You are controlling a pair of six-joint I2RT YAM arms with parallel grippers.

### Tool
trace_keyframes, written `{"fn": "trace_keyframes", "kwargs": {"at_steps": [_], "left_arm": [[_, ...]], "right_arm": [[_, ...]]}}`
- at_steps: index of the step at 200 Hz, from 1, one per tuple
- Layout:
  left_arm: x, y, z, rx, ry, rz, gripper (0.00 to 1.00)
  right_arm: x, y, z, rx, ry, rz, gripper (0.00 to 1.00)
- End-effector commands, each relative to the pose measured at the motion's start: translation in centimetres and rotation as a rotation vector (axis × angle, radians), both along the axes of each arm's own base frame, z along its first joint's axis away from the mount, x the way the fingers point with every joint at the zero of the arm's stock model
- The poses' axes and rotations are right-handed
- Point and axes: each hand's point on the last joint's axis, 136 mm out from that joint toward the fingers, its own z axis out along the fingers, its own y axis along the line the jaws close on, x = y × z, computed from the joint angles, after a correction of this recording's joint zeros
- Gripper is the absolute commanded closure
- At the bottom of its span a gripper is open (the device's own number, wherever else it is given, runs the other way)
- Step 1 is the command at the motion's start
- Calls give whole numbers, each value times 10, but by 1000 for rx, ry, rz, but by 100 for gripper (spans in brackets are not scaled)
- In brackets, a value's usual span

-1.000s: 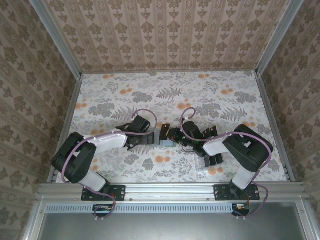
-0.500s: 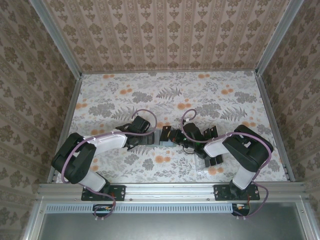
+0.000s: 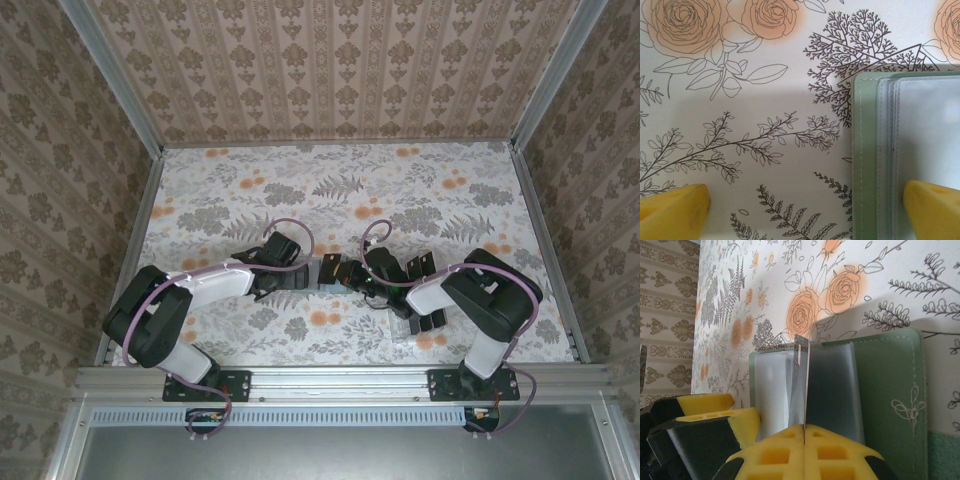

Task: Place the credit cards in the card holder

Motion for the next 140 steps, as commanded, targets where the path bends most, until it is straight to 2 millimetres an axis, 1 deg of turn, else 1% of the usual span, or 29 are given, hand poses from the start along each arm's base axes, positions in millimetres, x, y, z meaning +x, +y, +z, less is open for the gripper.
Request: {"fn": "trace_keyframes", "kwargs": {"at_steps": [1, 66, 140], "left_arm": [[-18, 24, -16, 90, 61, 25, 0], [-17, 24, -15, 89, 61, 23, 0], [-17, 24, -15, 91, 60, 24, 0]], "right_arm": [[-5, 5, -6, 6, 14, 21, 100], [-10, 4, -9, 6, 22, 30, 100], [-19, 3, -18, 7, 53, 59, 100]]}}
